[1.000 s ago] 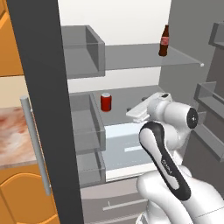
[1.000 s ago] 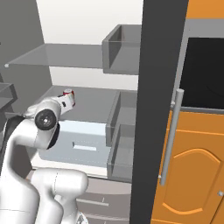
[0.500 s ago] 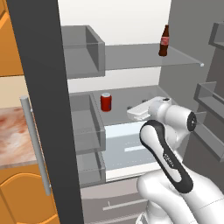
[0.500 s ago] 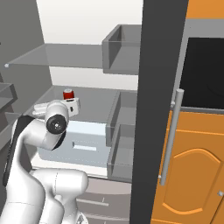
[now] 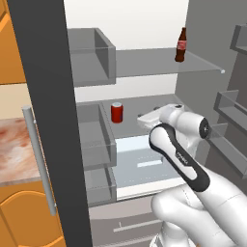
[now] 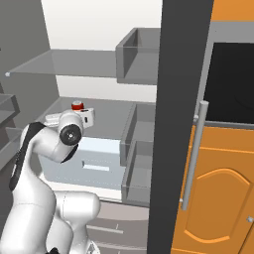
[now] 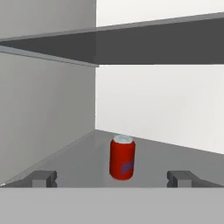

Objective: Open the fridge, grab two sodas, and place both sodas inside the bowl with ice on the dining counter.

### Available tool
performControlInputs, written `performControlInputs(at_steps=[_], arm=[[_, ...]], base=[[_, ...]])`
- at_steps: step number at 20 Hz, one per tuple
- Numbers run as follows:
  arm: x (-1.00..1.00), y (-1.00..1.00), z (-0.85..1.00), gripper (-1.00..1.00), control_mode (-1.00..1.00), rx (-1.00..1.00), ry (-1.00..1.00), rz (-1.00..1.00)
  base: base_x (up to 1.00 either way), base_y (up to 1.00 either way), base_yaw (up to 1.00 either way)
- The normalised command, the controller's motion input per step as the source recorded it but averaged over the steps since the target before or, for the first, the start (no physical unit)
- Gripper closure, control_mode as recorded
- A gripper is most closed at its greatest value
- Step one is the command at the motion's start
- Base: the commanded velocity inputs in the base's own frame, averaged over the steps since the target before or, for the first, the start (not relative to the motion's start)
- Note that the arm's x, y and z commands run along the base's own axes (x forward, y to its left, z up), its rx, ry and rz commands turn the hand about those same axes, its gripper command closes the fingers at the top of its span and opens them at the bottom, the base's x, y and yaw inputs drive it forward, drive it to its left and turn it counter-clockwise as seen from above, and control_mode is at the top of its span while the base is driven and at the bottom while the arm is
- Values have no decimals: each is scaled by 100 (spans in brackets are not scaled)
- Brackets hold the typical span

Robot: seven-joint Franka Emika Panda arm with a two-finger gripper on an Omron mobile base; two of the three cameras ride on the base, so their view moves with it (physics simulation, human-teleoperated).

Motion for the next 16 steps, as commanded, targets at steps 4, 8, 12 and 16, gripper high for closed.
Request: performControlInputs(at_steps=[4, 8, 12, 16], arm=[[47, 0, -20, -100, -100, 0, 0, 0], [50, 0, -25, -100, -100, 0, 1, 0], [40, 5, -23, -100, -100, 0, 6, 0], [30, 20, -20, -100, -100, 0, 7, 0]], base=[[0, 0, 0], [0, 0, 0], [0, 0, 0], [0, 0, 0]])
